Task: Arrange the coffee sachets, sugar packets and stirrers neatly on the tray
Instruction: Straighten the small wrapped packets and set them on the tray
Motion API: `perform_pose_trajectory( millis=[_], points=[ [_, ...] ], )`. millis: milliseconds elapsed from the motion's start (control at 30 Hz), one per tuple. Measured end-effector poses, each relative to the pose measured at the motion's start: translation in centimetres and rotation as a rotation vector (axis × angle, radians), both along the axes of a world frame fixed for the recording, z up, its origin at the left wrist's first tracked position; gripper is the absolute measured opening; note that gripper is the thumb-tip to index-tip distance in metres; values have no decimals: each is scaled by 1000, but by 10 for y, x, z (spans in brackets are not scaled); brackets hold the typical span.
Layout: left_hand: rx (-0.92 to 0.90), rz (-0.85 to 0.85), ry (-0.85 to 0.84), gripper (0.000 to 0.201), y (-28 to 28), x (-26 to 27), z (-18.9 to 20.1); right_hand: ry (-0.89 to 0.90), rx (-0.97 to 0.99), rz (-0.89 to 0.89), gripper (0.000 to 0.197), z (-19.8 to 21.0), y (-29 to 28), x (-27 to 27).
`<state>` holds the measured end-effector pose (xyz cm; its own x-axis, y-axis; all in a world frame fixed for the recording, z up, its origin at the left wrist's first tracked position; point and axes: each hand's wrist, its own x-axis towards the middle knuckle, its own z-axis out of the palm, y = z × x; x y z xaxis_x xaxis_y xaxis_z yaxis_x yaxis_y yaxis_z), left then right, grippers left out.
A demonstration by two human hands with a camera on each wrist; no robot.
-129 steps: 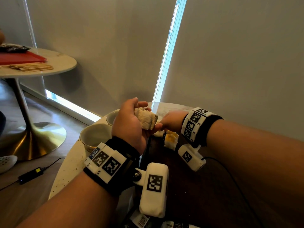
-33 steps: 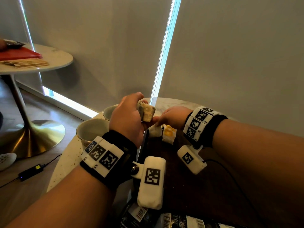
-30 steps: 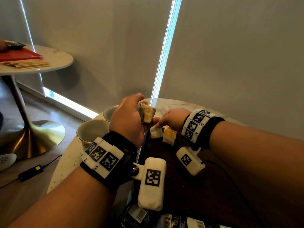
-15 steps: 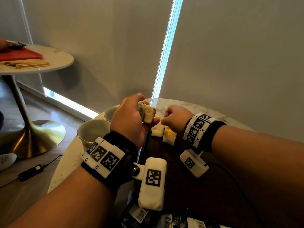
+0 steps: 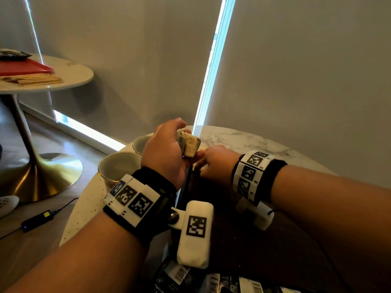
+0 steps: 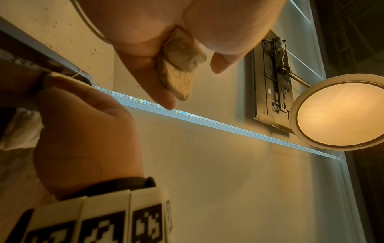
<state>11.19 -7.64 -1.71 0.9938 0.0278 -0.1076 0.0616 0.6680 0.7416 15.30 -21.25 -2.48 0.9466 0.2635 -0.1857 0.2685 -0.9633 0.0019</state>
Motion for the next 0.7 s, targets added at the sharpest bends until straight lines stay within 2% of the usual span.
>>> perform_pose_trajectory(
  millis=[133,233,267,333,467,533,600,700],
  points=[
    [-7,3,-6,16,0,-1,0,18,7,-9,33,-2,-3,2],
    [-11,-12,-4,16,1,-2,1,-26,88,-26,22,1,-6,1],
    [-20,-23,-1,16,1,-3,2,-53,135,-31,16,4,-7,0],
    [-42,-50,10,18,1,-5,2,-109,261,-32,21,12,-10,-2],
    [-63,-97,15,32,-1,-8,2,-220,790,-84,20,29,-14,-9],
    [-72,-115,20,37,-2,-9,2,-231,954,-89,25,36,-12,-15],
    [-87,-127,23,37,-2,-10,2,-166,1005,-27,28,39,-9,-19],
    [-81,-161,14,33,-2,-12,2,-69,970,47,44,37,-3,-24]
  ],
)
